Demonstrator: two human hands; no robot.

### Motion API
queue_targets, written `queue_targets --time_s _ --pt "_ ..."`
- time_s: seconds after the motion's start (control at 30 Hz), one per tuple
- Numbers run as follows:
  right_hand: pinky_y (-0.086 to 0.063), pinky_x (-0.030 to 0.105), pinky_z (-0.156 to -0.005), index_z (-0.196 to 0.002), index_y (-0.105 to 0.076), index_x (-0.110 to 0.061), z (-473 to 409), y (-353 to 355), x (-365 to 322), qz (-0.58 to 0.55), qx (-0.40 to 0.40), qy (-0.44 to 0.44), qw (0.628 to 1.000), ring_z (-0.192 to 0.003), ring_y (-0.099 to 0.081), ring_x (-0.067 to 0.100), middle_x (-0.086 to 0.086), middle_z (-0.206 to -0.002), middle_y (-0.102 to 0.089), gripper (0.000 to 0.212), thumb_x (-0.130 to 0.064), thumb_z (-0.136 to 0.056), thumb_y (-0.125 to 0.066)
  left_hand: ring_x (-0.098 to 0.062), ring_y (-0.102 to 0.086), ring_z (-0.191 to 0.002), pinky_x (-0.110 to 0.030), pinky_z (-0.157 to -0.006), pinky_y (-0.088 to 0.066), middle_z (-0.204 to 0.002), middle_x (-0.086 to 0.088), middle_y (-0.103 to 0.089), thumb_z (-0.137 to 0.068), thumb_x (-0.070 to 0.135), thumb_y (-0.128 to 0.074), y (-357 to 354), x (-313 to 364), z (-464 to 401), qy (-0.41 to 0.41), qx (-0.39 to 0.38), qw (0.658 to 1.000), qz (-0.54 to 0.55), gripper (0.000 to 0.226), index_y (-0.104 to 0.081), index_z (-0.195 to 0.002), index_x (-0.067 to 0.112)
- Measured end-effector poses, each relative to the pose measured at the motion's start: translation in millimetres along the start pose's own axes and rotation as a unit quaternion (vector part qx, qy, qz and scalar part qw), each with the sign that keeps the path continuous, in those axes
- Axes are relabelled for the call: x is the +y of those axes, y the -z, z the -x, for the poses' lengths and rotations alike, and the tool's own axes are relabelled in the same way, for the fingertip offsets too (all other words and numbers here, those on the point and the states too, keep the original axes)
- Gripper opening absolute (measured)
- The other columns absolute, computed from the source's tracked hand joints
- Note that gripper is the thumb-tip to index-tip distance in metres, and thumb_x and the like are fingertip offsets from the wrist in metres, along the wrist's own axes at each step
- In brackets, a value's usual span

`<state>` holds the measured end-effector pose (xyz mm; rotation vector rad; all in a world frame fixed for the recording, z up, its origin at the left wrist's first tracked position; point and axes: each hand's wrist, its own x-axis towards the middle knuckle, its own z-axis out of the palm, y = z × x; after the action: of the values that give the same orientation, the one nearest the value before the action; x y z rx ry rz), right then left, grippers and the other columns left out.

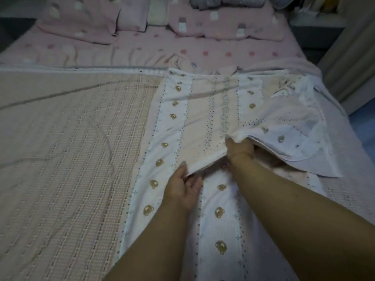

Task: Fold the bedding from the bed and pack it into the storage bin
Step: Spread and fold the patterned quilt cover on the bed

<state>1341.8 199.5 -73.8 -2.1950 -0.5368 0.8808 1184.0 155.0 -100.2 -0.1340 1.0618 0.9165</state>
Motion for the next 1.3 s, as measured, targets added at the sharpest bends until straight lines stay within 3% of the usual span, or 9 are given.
queue_targets --time_s 0.13,0.33,0.43,0.53,0.67,0.83,1.0,1.17,1.3 --pt "-0.031 0.029 -0.109 -0.139 -0.040 -0.002 11 -58 -71 0.002 -0.121 0.094 0.988 -0.135 -0.038 0.028 0.013 -0.147 -0.041 0.057 -0.035 -0.095 -0.052 -0.020 -0.061 -0.097 -0.039 -0.092 -0.048 -0.119 -0.008 -0.062 -0.096 0.017 -0.054 3 70 -17 -0.068 0.020 0.997 0.013 0.017 -0.062 -0.110 0.012" --pt "-0.044 0.030 -0.097 -0.141 -0.041 -0.010 11 -111 -54 0.107 -0.309 0.097 0.940 -0.115 -0.055 0.028 0.016 -0.129 -0.054 0.044 -0.010 -0.096 -0.045 -0.019 -0.051 -0.123 -0.036 -0.107 -0.037 -0.134 -0.005 -0.054 -0.098 0.024 -0.049 39 115 -58 -0.097 0.084 0.992 0.006 0.041 -0.049 -0.137 0.011" --pt "-0.046 0.034 -0.094 -0.132 -0.049 -0.001 -2 -104 -12 0.400 -0.277 0.044 0.872 -0.113 -0.057 0.031 0.015 -0.129 -0.056 0.037 -0.010 -0.097 -0.041 -0.018 -0.049 -0.126 -0.034 -0.110 -0.034 -0.144 0.001 -0.045 -0.098 0.018 -0.048 44 109 -68 -0.147 0.079 0.985 -0.044 0.051 -0.036 -0.146 0.028" --pt "-0.039 0.037 -0.104 -0.132 -0.049 -0.001 -27 -99 21 0.489 -0.213 0.034 0.845 -0.126 -0.047 0.032 0.018 -0.138 -0.048 0.045 -0.028 -0.095 -0.044 -0.016 -0.057 -0.116 -0.037 -0.105 -0.042 -0.144 0.013 -0.044 -0.090 0.004 -0.052 35 98 -70 -0.236 0.051 0.962 -0.131 0.073 -0.026 -0.146 0.043" --pt "-0.035 0.036 -0.109 -0.139 -0.036 -0.018 -54 -97 48 0.383 -0.164 0.086 0.905 -0.131 -0.039 0.028 0.009 -0.142 -0.040 0.074 -0.044 -0.078 -0.069 -0.001 -0.064 -0.097 -0.033 -0.093 -0.050 -0.111 0.031 -0.059 -0.088 0.000 -0.055 8 76 -78 -0.255 -0.039 0.930 -0.260 0.073 -0.037 -0.139 0.049" --pt "-0.026 0.030 -0.114 -0.150 0.000 -0.034 -84 -96 63 0.342 -0.245 0.154 0.894 -0.143 -0.023 0.026 0.005 -0.157 -0.018 0.103 -0.050 -0.076 -0.069 -0.016 -0.053 -0.125 -0.044 -0.108 -0.040 -0.145 0.010 -0.046 -0.084 0.041 -0.062 -46 63 -109 -0.140 -0.154 0.883 -0.420 0.065 -0.033 -0.140 0.052" --pt "-0.019 0.029 -0.117 -0.151 -0.003 -0.026 -102 -98 71 0.280 -0.289 0.187 0.896 -0.146 -0.016 0.018 0.001 -0.159 -0.015 0.099 -0.041 -0.080 -0.070 -0.015 -0.043 -0.128 -0.026 -0.099 -0.039 -0.145 0.010 -0.040 -0.094 0.034 -0.056 -55 56 -137 -0.109 -0.152 0.874 -0.449 0.054 -0.036 -0.144 0.039" --pt "-0.027 0.028 -0.114 -0.150 -0.023 -0.019 -98 -92 66 0.197 -0.287 0.213 0.913 -0.140 -0.030 0.016 0.000 -0.152 -0.032 0.085 -0.028 -0.081 -0.072 -0.011 -0.034 -0.137 -0.021 -0.102 -0.028 -0.150 0.010 -0.035 -0.093 0.038 -0.058 -46 53 -151 -0.149 -0.131 0.787 -0.584 0.060 -0.033 -0.147 0.034" --pt "-0.037 0.021 -0.072 -0.091 -0.056 -0.020 -50 -87 85 0.224 -0.019 0.323 0.919 -0.079 -0.047 0.011 -0.007 -0.085 -0.050 0.019 -0.022 -0.076 -0.068 -0.013 -0.030 -0.140 -0.035 -0.116 -0.026 -0.153 0.011 -0.031 -0.097 0.046 -0.046 -43 52 -160 -0.131 -0.128 0.794 -0.580 0.050 -0.035 -0.145 0.040"
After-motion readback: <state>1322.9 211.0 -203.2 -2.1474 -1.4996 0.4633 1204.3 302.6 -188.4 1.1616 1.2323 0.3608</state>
